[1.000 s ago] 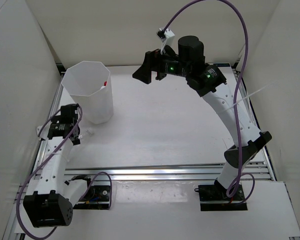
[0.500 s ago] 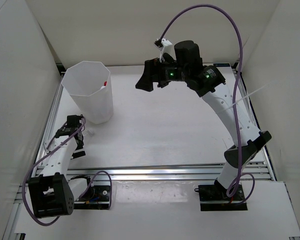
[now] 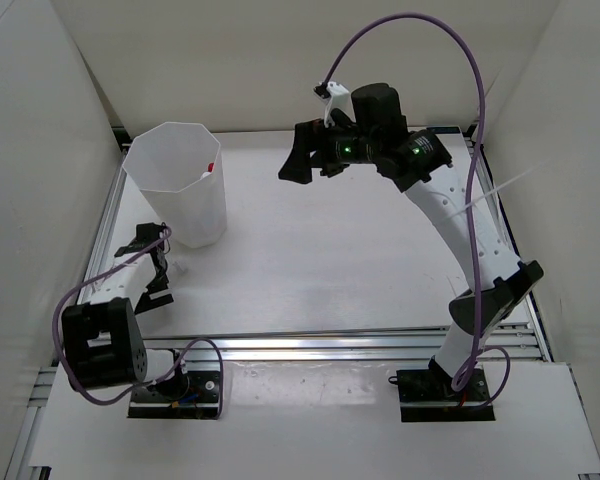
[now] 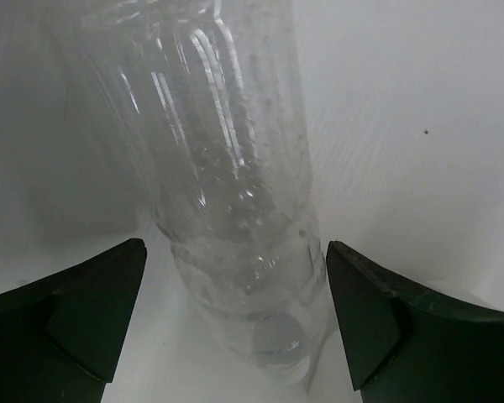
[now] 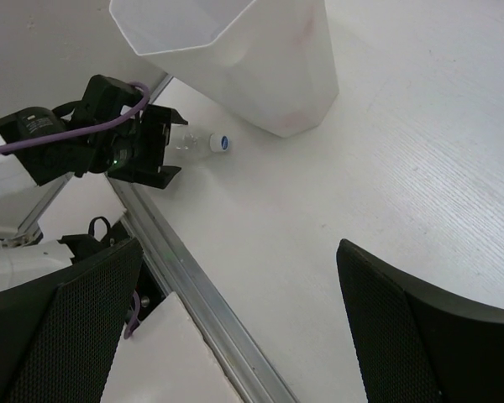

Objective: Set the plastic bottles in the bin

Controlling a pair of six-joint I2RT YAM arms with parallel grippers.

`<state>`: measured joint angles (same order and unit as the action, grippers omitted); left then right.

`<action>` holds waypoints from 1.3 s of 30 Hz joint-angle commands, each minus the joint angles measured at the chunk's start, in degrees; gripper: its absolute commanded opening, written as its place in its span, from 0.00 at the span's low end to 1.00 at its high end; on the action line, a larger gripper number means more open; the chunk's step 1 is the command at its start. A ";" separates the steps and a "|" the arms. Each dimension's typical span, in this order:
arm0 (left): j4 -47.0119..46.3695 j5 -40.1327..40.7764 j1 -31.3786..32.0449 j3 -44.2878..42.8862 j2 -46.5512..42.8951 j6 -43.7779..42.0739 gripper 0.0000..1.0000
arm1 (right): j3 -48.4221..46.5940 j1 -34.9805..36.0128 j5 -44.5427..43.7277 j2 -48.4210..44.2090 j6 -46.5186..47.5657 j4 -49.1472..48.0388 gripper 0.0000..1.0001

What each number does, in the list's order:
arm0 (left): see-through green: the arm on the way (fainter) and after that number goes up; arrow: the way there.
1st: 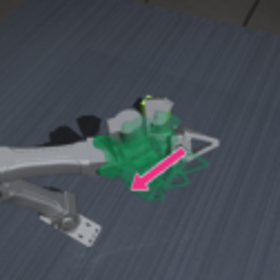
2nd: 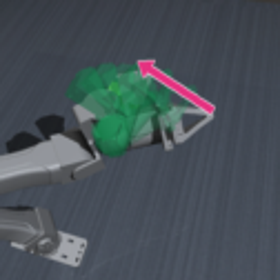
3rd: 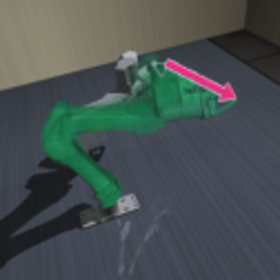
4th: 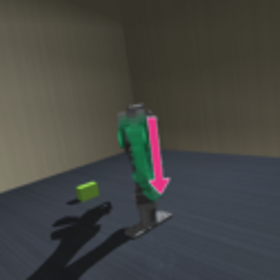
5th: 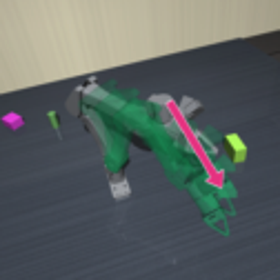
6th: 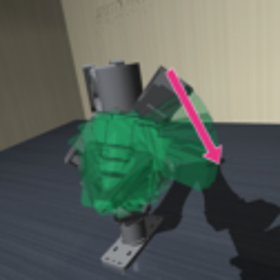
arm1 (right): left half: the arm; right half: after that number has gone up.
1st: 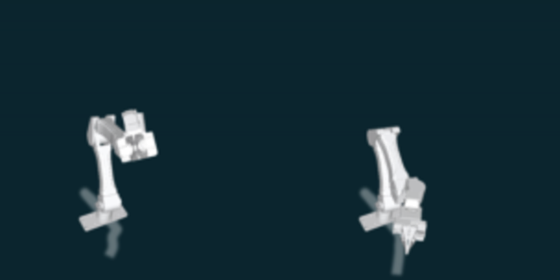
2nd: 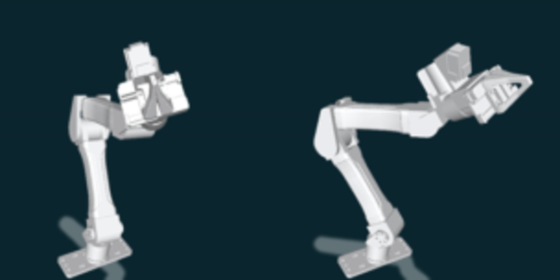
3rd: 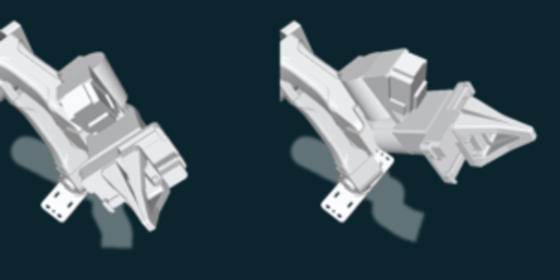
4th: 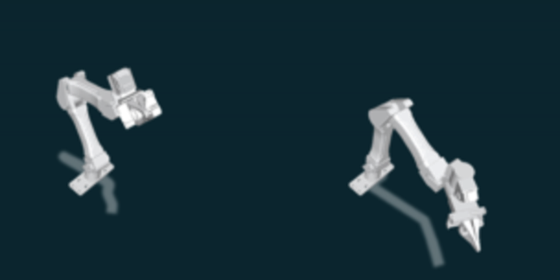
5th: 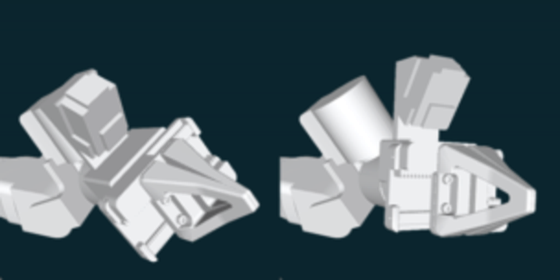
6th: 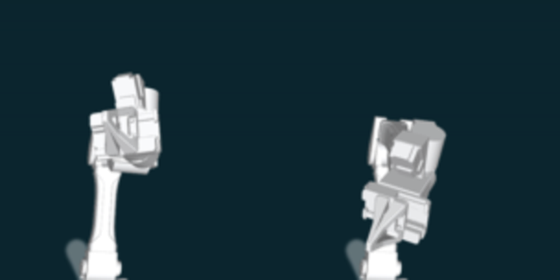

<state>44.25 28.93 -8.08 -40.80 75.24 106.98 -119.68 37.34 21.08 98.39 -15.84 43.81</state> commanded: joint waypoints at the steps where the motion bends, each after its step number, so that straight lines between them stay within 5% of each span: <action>1: -1.70 2.01 -1.67 -0.60 2.45 49.03 0.97 | 0.32 -0.95 0.36 -1.10 1.25 -0.31 1.00; 3: -3.20 2.01 -2.29 -0.07 2.98 48.42 0.90 | 0.93 -1.48 0.36 -1.09 0.72 0.22 1.00; 4: -3.99 2.01 -2.90 -0.07 3.85 48.41 0.73 | 0.94 -2.01 0.97 -1.09 0.72 0.22 1.00; 8: -4.00 2.01 -3.61 -1.21 4.56 46.14 0.38 | 0.42 -3.23 2.12 0.14 -0.59 0.22 1.00; 12: -4.00 4.28 -5.54 -4.71 0.97 38.77 0.26 | -0.29 -3.77 2.65 1.54 -1.22 0.22 1.00; 17: -2.16 7.63 -6.95 -18.25 -4.04 2.92 0.23 | -2.40 -3.77 4.40 3.38 -3.15 1.89 1.00; 26: -3.27 9.83 -6.95 -29.41 -12.75 -18.95 0.23 | -4.60 -0.70 7.66 7.69 -5.70 2.68 1.00; 34: -12.35 4.13 0.15 -50.04 -0.81 -35.16 0.28 | -7.32 2.56 5.56 9.54 -4.29 3.74 1.00; 39: -12.35 6.05 6.83 -53.95 5.17 -41.23 0.33 | -6.01 2.04 1.78 7.88 -3.76 3.74 1.00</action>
<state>31.70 34.59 -4.54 -93.03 79.18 72.49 -124.40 40.25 25.65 108.38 -20.56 47.48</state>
